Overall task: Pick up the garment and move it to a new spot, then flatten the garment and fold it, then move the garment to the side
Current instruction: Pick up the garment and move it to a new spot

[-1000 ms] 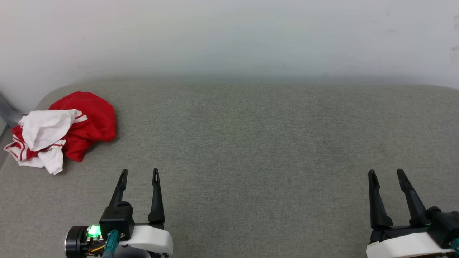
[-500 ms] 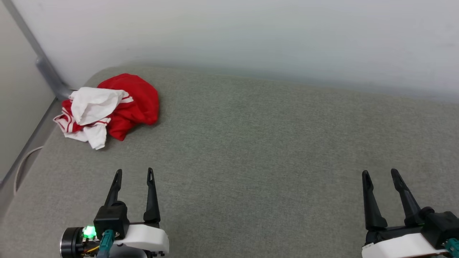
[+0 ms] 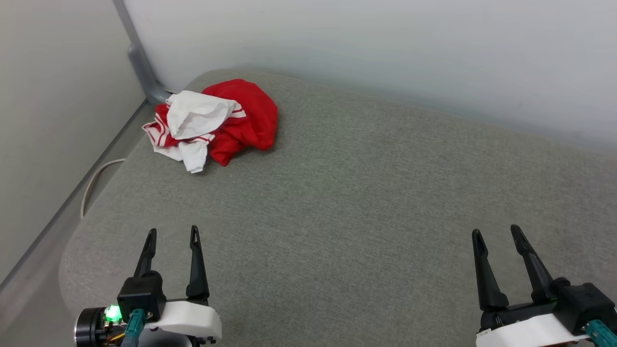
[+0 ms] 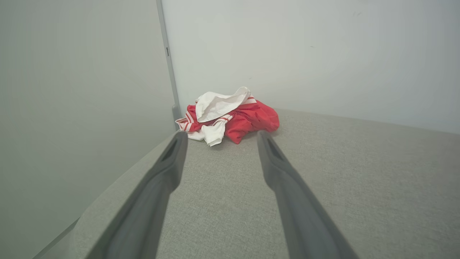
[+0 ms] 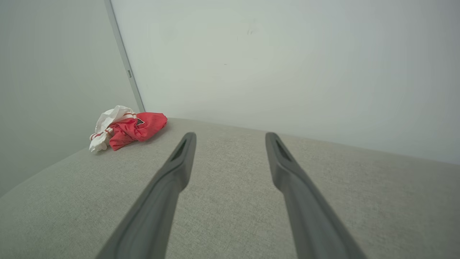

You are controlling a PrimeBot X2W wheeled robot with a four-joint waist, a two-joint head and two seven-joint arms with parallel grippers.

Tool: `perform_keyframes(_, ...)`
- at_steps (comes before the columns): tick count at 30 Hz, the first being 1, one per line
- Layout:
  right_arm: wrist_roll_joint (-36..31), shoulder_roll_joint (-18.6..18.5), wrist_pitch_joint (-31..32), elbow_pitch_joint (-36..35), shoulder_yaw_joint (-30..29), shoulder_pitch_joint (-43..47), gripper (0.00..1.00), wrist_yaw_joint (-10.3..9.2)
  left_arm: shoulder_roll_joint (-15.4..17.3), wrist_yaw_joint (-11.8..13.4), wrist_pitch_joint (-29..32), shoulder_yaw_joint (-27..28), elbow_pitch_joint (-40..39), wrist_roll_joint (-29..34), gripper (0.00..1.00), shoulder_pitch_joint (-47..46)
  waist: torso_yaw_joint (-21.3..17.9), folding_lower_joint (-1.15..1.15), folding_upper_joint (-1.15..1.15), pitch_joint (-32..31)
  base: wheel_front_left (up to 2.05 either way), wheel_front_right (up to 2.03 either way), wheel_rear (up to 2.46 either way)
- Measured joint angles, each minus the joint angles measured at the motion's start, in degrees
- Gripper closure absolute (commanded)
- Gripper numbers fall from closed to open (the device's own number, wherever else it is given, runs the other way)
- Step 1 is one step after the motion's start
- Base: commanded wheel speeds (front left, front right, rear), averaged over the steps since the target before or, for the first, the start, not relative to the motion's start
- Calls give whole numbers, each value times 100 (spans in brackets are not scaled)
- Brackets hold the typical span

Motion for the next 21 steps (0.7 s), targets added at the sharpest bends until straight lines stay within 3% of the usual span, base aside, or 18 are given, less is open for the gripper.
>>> perform_keyframes(11, 0, 0, 0, -11, 90, -1, 0, 0, -1, -33, 0, 110, 16, -103, 0, 27, 505, 0, 0, 23, 0, 0, 0)
perform_keyframes(21, 1, 0, 0, -20, 178, -12, 0, 0, -1, -42, 0, 183, 58, -215, 0, 38, 547, 0, 0, 69, 0, 0, 0)
